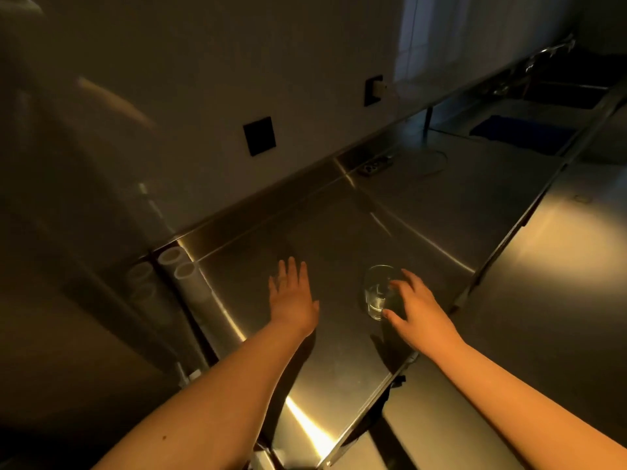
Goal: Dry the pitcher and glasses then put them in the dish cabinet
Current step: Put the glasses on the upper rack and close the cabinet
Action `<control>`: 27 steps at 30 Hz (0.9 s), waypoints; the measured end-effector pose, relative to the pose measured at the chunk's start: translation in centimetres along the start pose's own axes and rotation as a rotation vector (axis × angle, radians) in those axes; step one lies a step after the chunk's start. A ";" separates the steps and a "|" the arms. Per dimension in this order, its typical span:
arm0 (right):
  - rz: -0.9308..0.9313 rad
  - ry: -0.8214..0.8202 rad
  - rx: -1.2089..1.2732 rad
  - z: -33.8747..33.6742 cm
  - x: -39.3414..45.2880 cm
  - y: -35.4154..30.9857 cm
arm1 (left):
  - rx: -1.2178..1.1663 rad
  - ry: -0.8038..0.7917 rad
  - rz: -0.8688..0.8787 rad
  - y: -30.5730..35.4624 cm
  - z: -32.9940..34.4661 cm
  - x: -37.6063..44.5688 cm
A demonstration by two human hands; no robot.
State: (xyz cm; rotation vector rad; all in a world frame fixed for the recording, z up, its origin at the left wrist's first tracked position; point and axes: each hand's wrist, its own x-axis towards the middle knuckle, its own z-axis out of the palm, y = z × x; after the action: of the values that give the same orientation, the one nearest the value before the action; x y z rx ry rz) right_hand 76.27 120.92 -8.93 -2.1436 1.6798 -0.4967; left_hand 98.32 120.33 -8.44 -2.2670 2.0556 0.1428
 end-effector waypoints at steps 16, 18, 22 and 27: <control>0.119 -0.015 0.026 4.2 5.2 1.9 | -0.348 -0.035 -0.182 -3.3 6.7 6.0; 0.130 -0.030 0.007 4.2 5.6 2.0 | -0.439 -0.018 -0.199 -2.9 6.8 6.1; 0.113 -0.026 -0.009 4.0 6.5 2.2 | -0.538 0.025 -0.208 -1.8 6.9 6.1; 0.084 0.071 0.036 2.7 6.8 1.5 | -0.562 0.012 -0.038 -0.2 7.0 5.7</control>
State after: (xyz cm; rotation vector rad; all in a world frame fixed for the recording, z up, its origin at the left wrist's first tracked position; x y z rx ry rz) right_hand 77.88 114.19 -11.68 -2.0425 1.7767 -0.5799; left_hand 99.00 115.58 -16.05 -2.5956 2.1833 0.7984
